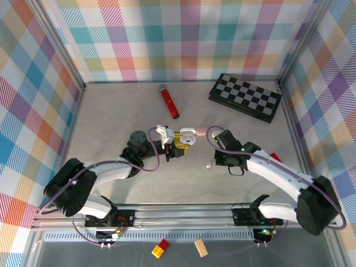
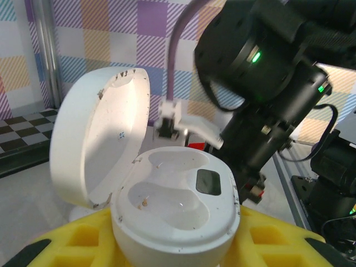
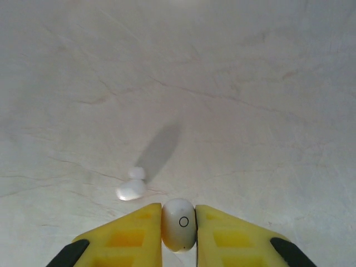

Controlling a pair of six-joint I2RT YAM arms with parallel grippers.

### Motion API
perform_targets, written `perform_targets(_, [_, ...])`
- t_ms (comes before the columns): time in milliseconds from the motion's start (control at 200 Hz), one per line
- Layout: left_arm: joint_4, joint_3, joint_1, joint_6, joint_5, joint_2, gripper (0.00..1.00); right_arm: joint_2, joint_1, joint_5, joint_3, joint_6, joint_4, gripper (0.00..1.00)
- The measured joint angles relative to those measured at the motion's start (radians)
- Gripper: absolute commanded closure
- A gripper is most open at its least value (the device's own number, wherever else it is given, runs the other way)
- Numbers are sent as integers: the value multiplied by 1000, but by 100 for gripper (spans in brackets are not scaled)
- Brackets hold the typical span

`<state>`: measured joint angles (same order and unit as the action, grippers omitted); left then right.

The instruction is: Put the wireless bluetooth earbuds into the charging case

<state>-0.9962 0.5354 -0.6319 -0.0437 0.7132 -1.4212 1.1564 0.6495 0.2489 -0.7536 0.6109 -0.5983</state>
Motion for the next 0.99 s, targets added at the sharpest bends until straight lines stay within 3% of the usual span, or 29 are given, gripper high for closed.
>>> perform_targets(165, [0,0,0,1,2,0,64,-196,0,-34,7,-95,90,83])
perform_targets(380, [5,1,0,-1,12,0,64,-275,0,-184,-23,-220,158,82])
perform_targets(700, [30,6,0,-3,36,1,64,-251,16,-447,-147,-369,266,82])
perform_targets(995, [30,6,0,-2,48,2,65,-136,55,-523,-198,-433,298,82])
